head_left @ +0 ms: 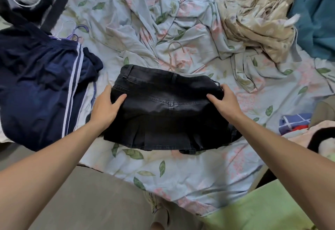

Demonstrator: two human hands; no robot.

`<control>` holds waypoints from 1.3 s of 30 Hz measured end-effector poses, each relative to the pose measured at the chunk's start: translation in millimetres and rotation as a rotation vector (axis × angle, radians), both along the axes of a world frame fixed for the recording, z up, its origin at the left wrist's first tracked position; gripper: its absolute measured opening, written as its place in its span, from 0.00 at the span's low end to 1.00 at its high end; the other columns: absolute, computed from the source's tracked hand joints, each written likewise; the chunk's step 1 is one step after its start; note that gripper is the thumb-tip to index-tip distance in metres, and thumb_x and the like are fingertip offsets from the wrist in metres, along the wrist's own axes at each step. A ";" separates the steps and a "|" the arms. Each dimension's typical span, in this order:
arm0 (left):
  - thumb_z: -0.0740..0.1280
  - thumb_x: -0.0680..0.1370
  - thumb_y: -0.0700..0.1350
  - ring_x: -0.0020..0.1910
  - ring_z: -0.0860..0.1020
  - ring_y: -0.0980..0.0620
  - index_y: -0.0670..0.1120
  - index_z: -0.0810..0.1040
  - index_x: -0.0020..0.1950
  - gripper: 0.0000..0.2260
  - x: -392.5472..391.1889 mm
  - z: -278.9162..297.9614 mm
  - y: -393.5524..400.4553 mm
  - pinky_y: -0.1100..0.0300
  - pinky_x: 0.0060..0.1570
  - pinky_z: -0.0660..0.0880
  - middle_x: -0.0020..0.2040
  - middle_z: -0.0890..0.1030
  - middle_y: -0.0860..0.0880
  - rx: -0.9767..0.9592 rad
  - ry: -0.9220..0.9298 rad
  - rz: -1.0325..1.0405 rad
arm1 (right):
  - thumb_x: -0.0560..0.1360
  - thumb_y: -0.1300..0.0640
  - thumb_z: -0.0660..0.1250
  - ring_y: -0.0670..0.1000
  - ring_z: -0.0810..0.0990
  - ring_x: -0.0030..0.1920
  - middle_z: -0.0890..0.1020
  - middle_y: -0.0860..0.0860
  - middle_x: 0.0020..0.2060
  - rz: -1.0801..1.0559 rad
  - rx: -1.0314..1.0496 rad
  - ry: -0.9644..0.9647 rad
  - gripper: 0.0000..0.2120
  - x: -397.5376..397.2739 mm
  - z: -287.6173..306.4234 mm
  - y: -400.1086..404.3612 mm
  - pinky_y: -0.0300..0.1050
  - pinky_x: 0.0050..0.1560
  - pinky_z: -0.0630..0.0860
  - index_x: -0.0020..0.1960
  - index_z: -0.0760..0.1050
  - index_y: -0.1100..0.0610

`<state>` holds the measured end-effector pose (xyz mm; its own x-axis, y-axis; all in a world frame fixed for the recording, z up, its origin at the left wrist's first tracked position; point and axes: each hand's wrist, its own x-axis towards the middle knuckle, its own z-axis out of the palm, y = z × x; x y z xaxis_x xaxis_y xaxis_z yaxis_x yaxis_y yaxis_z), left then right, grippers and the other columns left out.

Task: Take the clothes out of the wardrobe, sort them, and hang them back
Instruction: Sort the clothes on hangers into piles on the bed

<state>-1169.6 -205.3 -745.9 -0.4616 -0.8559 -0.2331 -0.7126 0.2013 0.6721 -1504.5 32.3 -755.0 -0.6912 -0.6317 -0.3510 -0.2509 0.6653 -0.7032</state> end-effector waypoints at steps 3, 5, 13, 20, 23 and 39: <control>0.69 0.82 0.56 0.47 0.80 0.49 0.52 0.77 0.50 0.09 -1.3 36.7 12.3 0.50 0.47 0.74 0.44 0.81 0.56 -0.018 -0.038 -0.007 | 0.80 0.53 0.71 0.51 0.81 0.47 0.82 0.48 0.48 0.146 -0.037 0.141 0.10 10.4 36.8 7.1 0.50 0.44 0.76 0.55 0.70 0.50; 0.70 0.81 0.56 0.47 0.81 0.50 0.56 0.78 0.48 0.06 3.3 66.0 24.9 0.49 0.47 0.76 0.44 0.83 0.58 -0.003 -0.031 -0.011 | 0.80 0.56 0.70 0.53 0.80 0.45 0.81 0.48 0.44 0.182 -0.053 0.196 0.09 19.6 67.7 18.1 0.54 0.44 0.77 0.53 0.69 0.50; 0.72 0.79 0.45 0.48 0.82 0.50 0.59 0.77 0.49 0.08 51.3 236.9 131.1 0.48 0.49 0.79 0.46 0.84 0.56 0.007 -0.022 0.024 | 0.78 0.57 0.70 0.48 0.77 0.42 0.79 0.44 0.39 0.218 -0.170 0.222 0.11 69.1 238.2 111.0 0.54 0.42 0.74 0.47 0.68 0.46; 0.77 0.74 0.62 0.52 0.82 0.60 0.57 0.76 0.56 0.18 132.2 378.2 271.5 0.59 0.54 0.77 0.52 0.84 0.60 0.021 0.124 0.134 | 0.77 0.57 0.70 0.53 0.79 0.42 0.81 0.46 0.40 0.335 -0.158 0.140 0.08 130.8 370.3 199.0 0.56 0.43 0.76 0.47 0.71 0.48; 0.75 0.74 0.65 0.51 0.81 0.62 0.58 0.79 0.56 0.17 156.6 416.3 313.4 0.58 0.53 0.76 0.51 0.84 0.61 -0.053 0.111 0.146 | 0.78 0.56 0.68 0.52 0.79 0.43 0.81 0.45 0.41 0.418 -0.144 0.179 0.08 158.8 410.9 219.6 0.54 0.42 0.75 0.49 0.70 0.46; 0.74 0.73 0.65 0.49 0.83 0.55 0.59 0.83 0.53 0.15 328.2 455.8 343.2 0.44 0.57 0.79 0.46 0.86 0.57 -0.060 0.167 0.325 | 0.79 0.36 0.65 0.47 0.78 0.36 0.78 0.45 0.32 0.697 -0.217 0.295 0.18 337.4 456.8 183.4 0.51 0.40 0.76 0.41 0.67 0.47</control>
